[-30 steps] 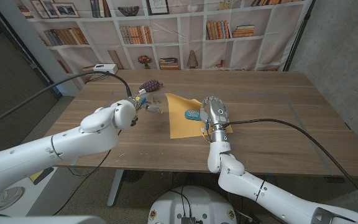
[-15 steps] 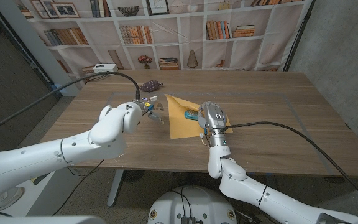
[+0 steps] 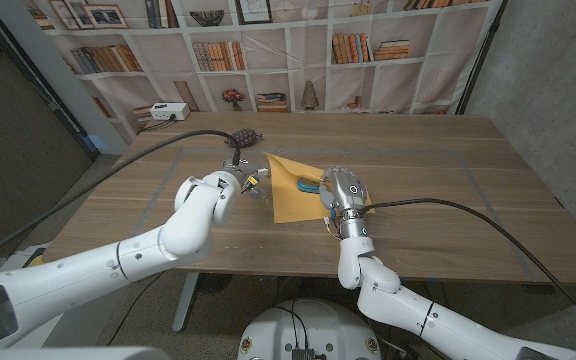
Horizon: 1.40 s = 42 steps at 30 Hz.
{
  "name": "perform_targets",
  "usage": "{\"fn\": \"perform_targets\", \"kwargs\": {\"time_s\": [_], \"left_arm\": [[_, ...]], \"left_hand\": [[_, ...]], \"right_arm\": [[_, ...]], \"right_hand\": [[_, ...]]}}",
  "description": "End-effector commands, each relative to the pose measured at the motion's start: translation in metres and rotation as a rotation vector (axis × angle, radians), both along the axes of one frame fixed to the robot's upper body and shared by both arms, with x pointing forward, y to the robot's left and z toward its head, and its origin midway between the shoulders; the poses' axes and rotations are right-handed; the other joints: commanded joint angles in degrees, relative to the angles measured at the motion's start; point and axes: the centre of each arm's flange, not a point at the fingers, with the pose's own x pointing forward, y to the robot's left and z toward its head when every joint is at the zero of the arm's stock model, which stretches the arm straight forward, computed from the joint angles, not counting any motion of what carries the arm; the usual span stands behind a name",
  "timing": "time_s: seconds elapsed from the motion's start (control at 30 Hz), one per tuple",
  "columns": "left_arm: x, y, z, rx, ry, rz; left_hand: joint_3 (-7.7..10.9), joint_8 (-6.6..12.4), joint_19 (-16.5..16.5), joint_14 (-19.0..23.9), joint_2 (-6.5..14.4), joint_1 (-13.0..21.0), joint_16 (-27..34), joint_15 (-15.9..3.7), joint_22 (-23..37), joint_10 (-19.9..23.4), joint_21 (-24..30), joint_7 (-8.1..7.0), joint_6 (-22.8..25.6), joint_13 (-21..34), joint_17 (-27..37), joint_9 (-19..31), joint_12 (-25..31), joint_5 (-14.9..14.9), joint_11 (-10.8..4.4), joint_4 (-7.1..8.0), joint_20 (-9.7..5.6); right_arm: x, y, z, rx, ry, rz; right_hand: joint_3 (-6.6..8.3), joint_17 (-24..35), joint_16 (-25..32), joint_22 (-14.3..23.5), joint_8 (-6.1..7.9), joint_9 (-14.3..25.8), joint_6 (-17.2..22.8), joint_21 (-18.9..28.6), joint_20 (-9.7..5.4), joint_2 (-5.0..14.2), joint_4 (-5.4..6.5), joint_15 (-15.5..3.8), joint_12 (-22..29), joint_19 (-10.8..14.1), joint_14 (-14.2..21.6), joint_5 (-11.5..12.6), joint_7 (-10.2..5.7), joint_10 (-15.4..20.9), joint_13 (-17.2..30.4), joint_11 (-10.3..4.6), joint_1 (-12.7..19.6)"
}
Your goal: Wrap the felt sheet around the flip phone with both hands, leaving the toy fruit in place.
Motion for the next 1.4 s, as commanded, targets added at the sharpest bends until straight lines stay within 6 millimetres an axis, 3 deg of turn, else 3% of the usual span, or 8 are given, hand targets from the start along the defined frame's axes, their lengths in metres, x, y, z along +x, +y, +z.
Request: {"fn": "perform_targets", "kwargs": {"time_s": [0.03,0.27,0.7,0.93,1.03,1.1,1.4], "left_arm": [[0.015,-0.018,-0.017,0.107,0.017,-0.015],[0.024,-0.025,-0.024,0.082,0.053,-0.069],[0.025,-0.035,-0.038,0.144,0.042,-0.079],[0.024,-0.037,-0.049,0.209,0.003,-0.067],[0.025,-0.037,-0.052,0.212,-0.002,-0.063],[0.026,-0.036,-0.055,0.226,-0.007,-0.050],[0.029,-0.032,-0.062,0.235,-0.025,-0.026]], "left_hand": [[-0.25,0.87,0.9,0.5,-0.2,1.8,-0.2,-1.74,0.6,0.6,1.2,0.07,1.9,0.6,0.3,0.3,1.2,0.9,-0.48,-0.67,-0.20],[-1.46,1.11,0.5,0.1,-1.1,1.5,-0.3,-1.33,1.3,0.2,1.7,0.01,3.1,1.2,0.6,0.3,1.7,1.4,0.10,-0.18,0.25],[-2.83,1.54,0.8,0.6,-2.0,0.9,-0.2,-1.68,2.1,0.8,2.6,0.03,4.9,1.8,1.0,0.3,2.7,2.1,-0.33,0.33,-0.37],[-2.88,1.82,2.6,1.6,-1.4,3.4,0.1,-2.66,2.8,2.0,4.1,0.04,6.6,2.4,1.1,0.2,4.0,2.7,-1.25,-0.38,-1.58],[-3.32,2.64,4.0,3.0,-1.1,4.5,0.6,-3.47,3.3,3.5,5.3,0.14,9.6,2.8,1.3,0.2,5.2,2.8,-1.79,-0.43,-2.23],[-3.65,4.29,4.6,4.2,-0.1,6.2,0.9,-4.06,3.9,5.0,6.4,0.20,15.0,3.2,1.5,0.3,6.6,2.6,-2.29,-0.43,-2.65],[-3.51,6.20,6.7,7.5,3.3,9.5,2.1,-6.25,4.9,9.0,9.0,0.83,23.3,3.8,2.2,0.0,9.4,1.6,-2.77,-0.39,-4.01]], "right_arm": [[-0.001,-0.008,-0.007,0.017,0.017,0.007],[-0.002,-0.010,-0.008,0.023,0.019,0.007],[0.000,-0.011,-0.007,0.025,0.019,0.012],[0.002,-0.012,-0.006,0.035,0.021,0.010],[0.002,-0.012,-0.006,0.036,0.023,0.010],[0.002,-0.012,-0.006,0.033,0.024,0.011],[0.002,-0.012,-0.007,0.032,0.020,0.015]], "right_hand": [[0.59,-0.1,-0.4,0.1,0.11,0.2,7.6,-0.1,-0.02,-0.18,0.02,-4.94,-0.3,0.0,0.6,0.0,-1.08,0.5,0.1,0.03,0.2],[0.87,-0.1,-0.6,0.1,-0.07,0.2,7.7,-0.2,0.04,-0.30,0.12,-5.03,-0.5,0.0,0.6,-0.1,-0.93,0.6,0.1,-0.15,0.1],[1.32,-0.1,-0.8,0.1,-0.34,0.2,7.9,-0.3,0.02,-0.45,0.19,-5.07,-0.8,0.0,0.7,-0.2,-0.92,0.7,0.1,-0.10,0.1],[1.54,-0.1,-0.9,0.1,-0.48,0.2,7.9,-0.4,0.01,-0.49,0.26,-5.00,-0.9,0.1,0.7,-0.2,-0.86,0.6,0.1,-0.16,0.0],[1.66,-0.1,-0.9,0.1,-0.54,0.2,7.9,-0.4,0.04,-0.47,0.27,-5.09,-0.9,0.0,0.7,-0.2,-0.86,0.7,0.1,-0.07,0.0],[1.75,-0.1,-1.0,0.1,-0.59,0.2,8.0,-0.4,0.05,-0.50,0.28,-5.02,-1.0,0.1,0.8,-0.2,-0.91,0.7,0.1,-0.07,0.0],[2.07,-0.1,-1.1,0.1,-0.79,0.2,8.0,-0.5,-0.01,-0.58,0.37,-5.13,-1.2,0.1,0.9,-0.3,-0.93,0.9,0.1,-0.23,-0.1]]}}
